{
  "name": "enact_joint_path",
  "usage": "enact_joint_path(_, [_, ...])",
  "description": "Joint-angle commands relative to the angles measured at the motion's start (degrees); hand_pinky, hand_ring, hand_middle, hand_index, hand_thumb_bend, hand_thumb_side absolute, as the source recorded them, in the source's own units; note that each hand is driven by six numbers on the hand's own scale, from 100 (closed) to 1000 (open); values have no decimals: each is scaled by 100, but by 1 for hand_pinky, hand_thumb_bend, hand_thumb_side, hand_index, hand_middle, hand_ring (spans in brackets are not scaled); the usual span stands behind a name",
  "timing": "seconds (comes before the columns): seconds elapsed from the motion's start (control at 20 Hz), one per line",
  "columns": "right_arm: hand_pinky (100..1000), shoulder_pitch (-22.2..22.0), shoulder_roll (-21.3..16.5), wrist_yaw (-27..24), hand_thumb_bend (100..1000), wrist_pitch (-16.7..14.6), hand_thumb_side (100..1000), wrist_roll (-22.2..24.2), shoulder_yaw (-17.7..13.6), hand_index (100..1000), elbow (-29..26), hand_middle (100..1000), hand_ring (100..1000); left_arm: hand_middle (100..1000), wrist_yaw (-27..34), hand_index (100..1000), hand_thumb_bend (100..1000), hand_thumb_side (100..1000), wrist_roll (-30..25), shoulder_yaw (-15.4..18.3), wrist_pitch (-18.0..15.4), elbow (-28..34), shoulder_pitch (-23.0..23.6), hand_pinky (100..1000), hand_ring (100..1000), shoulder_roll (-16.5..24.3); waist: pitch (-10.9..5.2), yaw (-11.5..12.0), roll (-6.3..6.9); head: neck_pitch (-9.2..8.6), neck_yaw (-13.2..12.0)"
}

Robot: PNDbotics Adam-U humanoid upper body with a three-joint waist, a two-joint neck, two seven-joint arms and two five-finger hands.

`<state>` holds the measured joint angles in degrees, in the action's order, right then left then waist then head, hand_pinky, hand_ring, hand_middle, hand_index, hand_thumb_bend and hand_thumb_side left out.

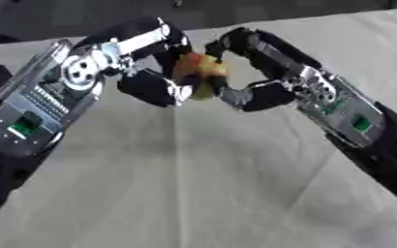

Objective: Pick up the objects with one hand, pass them to the other hand, and then place them into the box on the other side of the table.

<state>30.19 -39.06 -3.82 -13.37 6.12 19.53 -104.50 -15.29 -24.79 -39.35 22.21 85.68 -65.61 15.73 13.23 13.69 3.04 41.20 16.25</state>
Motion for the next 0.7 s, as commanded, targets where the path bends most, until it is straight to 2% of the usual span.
enact_joint_path(0.05, [920, 76, -54, 79, 100, 2, 459, -6, -68, 813, -59, 689, 761, 350, -132, 385, 100, 135, -69, 92, 43, 68, -121, 723, 468, 67, -12, -1, 11, -21, -27])
enact_joint_path(0.4, [940, 65, -51, 311, 100, 118, 608, -35, -86, 879, -15, 774, 823, 341, -185, 374, 100, 126, -108, 133, 141, 105, -106, 718, 461, 118, -21, 3, 8, -15, -27])
enact_joint_path(0.7, [944, 48, -47, 470, 100, 139, 616, 18, -86, 899, -6, 796, 842, 333, -158, 369, 100, 138, -28, 185, 230, 128, -71, 712, 453, 147, -27, 9, 4, -9, -33])
